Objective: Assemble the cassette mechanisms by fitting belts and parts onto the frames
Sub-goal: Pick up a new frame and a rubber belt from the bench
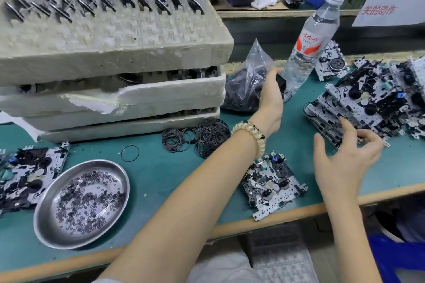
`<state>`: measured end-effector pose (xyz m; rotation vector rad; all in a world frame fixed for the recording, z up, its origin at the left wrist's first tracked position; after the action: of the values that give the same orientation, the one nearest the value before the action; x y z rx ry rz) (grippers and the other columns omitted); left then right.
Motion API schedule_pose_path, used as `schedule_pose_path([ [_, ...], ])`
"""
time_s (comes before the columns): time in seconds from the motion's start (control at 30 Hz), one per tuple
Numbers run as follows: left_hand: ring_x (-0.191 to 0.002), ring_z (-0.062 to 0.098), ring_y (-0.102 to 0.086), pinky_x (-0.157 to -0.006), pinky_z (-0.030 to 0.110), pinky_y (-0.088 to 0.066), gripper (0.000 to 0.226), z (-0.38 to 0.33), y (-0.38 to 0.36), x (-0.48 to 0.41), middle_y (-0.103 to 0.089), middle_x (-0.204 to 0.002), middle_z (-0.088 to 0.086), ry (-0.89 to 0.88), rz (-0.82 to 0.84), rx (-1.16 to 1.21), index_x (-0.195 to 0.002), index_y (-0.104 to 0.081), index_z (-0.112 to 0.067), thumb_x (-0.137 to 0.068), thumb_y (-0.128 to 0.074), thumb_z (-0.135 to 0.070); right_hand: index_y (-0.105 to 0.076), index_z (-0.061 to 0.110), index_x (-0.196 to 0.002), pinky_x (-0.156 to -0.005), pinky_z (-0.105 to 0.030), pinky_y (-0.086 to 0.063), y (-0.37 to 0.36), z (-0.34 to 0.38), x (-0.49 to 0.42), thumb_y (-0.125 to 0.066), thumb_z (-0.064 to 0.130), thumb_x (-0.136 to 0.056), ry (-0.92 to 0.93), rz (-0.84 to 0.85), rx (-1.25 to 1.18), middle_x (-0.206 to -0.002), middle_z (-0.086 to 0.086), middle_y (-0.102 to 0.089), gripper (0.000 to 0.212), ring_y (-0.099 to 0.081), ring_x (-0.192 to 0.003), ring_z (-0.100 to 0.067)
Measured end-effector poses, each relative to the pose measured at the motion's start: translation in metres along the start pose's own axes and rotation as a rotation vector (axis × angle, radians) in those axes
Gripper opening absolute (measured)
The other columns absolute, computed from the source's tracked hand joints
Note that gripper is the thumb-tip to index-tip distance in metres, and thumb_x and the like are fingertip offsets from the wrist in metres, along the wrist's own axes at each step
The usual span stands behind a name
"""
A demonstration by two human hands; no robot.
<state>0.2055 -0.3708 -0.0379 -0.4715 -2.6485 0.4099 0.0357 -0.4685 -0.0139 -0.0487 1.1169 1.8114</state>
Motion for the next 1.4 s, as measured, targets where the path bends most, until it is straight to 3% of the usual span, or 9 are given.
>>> schedule_pose_path([
  [0.07,-0.108,0.015,-0.054,-0.090,0.033,-0.038,0.047,-0.001,0.002,0.001,-0.060,-0.128,0.002,0.006,0.002,0.045,-0.114,-0.066,-0.025,-0.095,-0.041,-0.060,-0.053,0.004,-0.135,-0.097,-0.038,-0.027,-0.001,0.000,0.000,-0.067,0.019,-0.090,0.014,0.009,0.014,-0.128,-0.030,-0.036,0.049,-0.036,-0.113,-0.046],
  [0.17,-0.139,0.017,-0.037,-0.107,0.036,-0.028,0.060,0.000,0.007,0.003,-0.039,-0.156,0.001,0.043,0.007,0.083,-0.149,-0.043,-0.024,-0.102,-0.034,-0.059,-0.052,0.008,-0.137,-0.099,-0.047,-0.031,-0.001,0.000,0.004,-0.066,0.022,-0.091,0.013,0.017,0.043,-0.130,-0.027,-0.037,0.050,-0.036,-0.115,-0.043],
  [0.3,-0.153,0.016,-0.015,-0.121,0.041,-0.013,0.070,0.007,0.017,0.014,-0.017,-0.166,-0.002,0.083,0.055,0.107,-0.159,-0.022,-0.024,-0.101,-0.028,-0.063,-0.054,0.013,-0.135,-0.094,-0.054,-0.035,0.001,0.012,0.012,-0.064,0.027,-0.091,0.058,-0.015,0.158,-0.130,-0.023,-0.041,0.047,-0.040,-0.114,-0.043],
  [0.73,-0.148,0.014,-0.029,-0.119,0.039,-0.019,0.069,-0.001,0.048,0.038,-0.032,-0.162,-0.003,-0.034,0.156,-0.399,-0.155,-0.035,-0.028,-0.098,-0.025,-0.066,-0.055,0.006,-0.132,-0.093,-0.041,-0.045,-0.031,0.069,0.004,-0.060,0.019,-0.096,0.282,0.187,-0.103,-0.123,-0.014,-0.053,0.039,-0.053,-0.111,-0.029],
  [0.83,-0.148,0.012,-0.029,-0.111,0.036,-0.019,0.083,-0.001,0.057,0.045,-0.033,-0.161,-0.007,-0.039,0.194,-0.494,-0.152,-0.040,-0.029,-0.084,-0.023,-0.073,-0.057,0.006,-0.127,-0.083,-0.035,-0.047,-0.022,0.069,-0.003,-0.060,0.023,-0.097,0.230,0.079,-0.134,-0.115,-0.012,-0.059,0.035,-0.058,-0.096,-0.021],
  [0.97,-0.147,0.011,-0.032,-0.122,0.041,-0.018,0.087,-0.004,0.074,0.047,-0.039,-0.158,-0.009,-0.054,0.151,-0.519,-0.148,-0.046,-0.031,-0.075,-0.025,-0.074,-0.063,0.006,-0.113,-0.069,-0.026,-0.044,0.016,0.048,-0.014,-0.056,0.033,-0.099,0.067,-0.221,-0.217,-0.089,-0.003,-0.065,0.031,-0.055,-0.069,-0.016],
  [1.1,-0.146,0.003,-0.029,-0.109,0.028,-0.016,0.086,-0.010,0.081,0.054,-0.038,-0.158,-0.015,-0.138,0.141,-0.510,-0.150,-0.042,-0.033,-0.077,-0.025,-0.075,-0.066,0.009,-0.113,-0.067,-0.024,-0.030,0.035,0.035,-0.030,-0.057,0.033,-0.095,0.010,-0.317,-0.092,-0.088,-0.008,-0.065,0.031,-0.050,-0.085,-0.013],
  [1.23,-0.145,0.002,-0.030,-0.105,0.030,-0.016,0.101,-0.010,0.085,0.061,-0.039,-0.157,-0.017,-0.142,0.129,-0.529,-0.150,-0.042,-0.034,-0.066,-0.022,-0.086,-0.069,0.014,-0.112,-0.070,-0.036,-0.038,0.034,0.038,-0.040,-0.055,0.036,-0.094,0.047,-0.306,0.040,-0.101,-0.012,-0.063,0.031,-0.059,-0.089,-0.027],
  [1.4,-0.140,0.003,-0.039,-0.120,0.038,-0.023,0.097,-0.010,0.089,0.067,-0.049,-0.150,-0.014,-0.160,0.158,-0.599,-0.146,-0.047,-0.036,-0.070,-0.019,-0.090,-0.073,0.013,-0.103,-0.071,-0.037,-0.042,0.027,0.042,-0.044,-0.055,0.033,-0.094,0.097,-0.289,0.104,-0.104,-0.012,-0.064,0.029,-0.063,-0.097,-0.033],
])
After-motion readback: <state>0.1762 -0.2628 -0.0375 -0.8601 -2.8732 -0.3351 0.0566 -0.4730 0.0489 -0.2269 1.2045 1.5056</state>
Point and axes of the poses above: each hand's wrist, its own x-axis away from the middle knuckle, its own y-axis out of the back of the hand, z = x × y, the point moved 10 cm from there along -x, towards the middle knuckle
